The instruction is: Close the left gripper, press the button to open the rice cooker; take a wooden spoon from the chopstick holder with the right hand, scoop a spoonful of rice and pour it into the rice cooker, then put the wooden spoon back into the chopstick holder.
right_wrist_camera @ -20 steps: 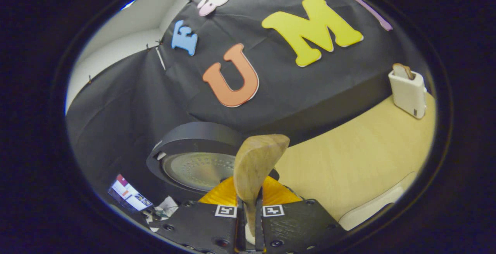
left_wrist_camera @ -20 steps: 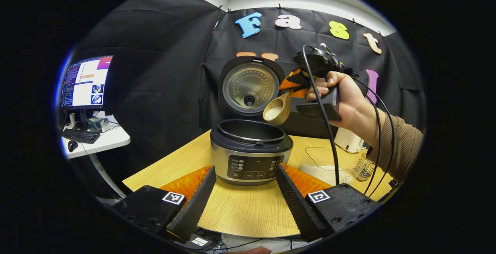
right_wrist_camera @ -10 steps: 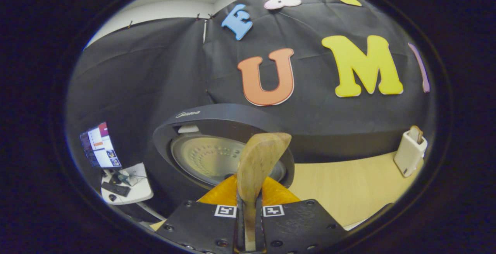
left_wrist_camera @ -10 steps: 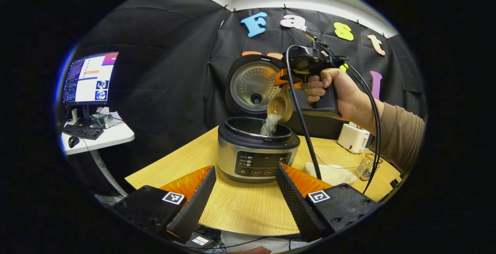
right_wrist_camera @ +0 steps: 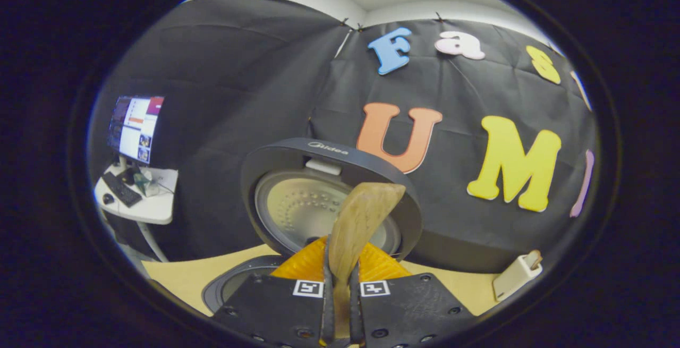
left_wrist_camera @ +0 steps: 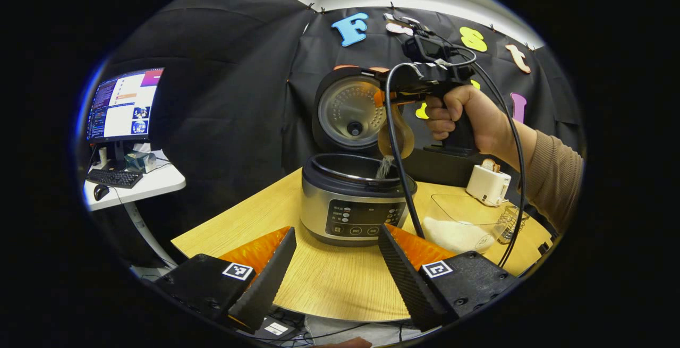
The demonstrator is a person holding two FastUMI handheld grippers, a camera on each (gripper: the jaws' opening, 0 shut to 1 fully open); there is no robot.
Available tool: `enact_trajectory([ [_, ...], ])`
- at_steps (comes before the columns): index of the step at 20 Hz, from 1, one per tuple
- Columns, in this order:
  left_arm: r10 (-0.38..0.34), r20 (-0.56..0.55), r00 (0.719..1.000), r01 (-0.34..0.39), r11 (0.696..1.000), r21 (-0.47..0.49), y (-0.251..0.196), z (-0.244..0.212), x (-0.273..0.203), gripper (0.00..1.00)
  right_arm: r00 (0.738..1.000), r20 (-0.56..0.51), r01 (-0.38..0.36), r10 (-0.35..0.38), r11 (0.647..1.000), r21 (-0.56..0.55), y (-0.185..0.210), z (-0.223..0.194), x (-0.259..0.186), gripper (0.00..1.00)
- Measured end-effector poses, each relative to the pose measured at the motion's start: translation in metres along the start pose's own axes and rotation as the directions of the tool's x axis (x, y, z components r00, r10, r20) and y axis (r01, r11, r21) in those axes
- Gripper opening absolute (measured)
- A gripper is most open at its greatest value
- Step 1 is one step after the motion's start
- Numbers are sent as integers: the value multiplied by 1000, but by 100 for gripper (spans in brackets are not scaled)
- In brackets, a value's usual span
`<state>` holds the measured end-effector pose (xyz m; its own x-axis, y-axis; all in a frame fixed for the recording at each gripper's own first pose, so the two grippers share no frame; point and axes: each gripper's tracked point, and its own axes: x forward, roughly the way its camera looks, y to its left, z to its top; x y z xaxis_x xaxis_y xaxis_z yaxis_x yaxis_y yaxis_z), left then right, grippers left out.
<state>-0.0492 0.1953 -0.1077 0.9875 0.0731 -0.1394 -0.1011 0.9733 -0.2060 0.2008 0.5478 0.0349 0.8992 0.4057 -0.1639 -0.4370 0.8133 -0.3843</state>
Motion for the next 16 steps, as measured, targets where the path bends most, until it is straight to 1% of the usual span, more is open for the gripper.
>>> enact_trajectory([
  [3, 3, -17, 1000, -3, 1000, 3, 0, -7, 4, 99, 1000, 28, -5, 9, 992, -128, 13, 0, -8, 10],
  [6, 7, -29, 1000, -7, 1000, 2, -2, -12, 8, 99, 998, 56, -24, 35, 982, -188, 28, -2, -14, 11],
  [8, 16, -37, 999, -16, 1000, 1, -2, -15, 10, 99, 997, 68, -15, 28, 982, -190, 27, -2, -16, 11],
  [11, 18, -46, 999, -18, 1000, -8, -3, -17, 11, 100, 997, 74, -13, 25, 987, -161, 23, -3, -31, 11],
  [13, 16, -43, 999, -16, 1000, -5, -6, -15, 11, 100, 997, 80, 1, 10, 991, -134, 9, -2, -42, 11],
  [16, 8, -39, 999, -8, 1000, 2, -16, -13, 16, 96, 995, 97, 28, -19, 995, -94, -19, -3, -57, 11],
])
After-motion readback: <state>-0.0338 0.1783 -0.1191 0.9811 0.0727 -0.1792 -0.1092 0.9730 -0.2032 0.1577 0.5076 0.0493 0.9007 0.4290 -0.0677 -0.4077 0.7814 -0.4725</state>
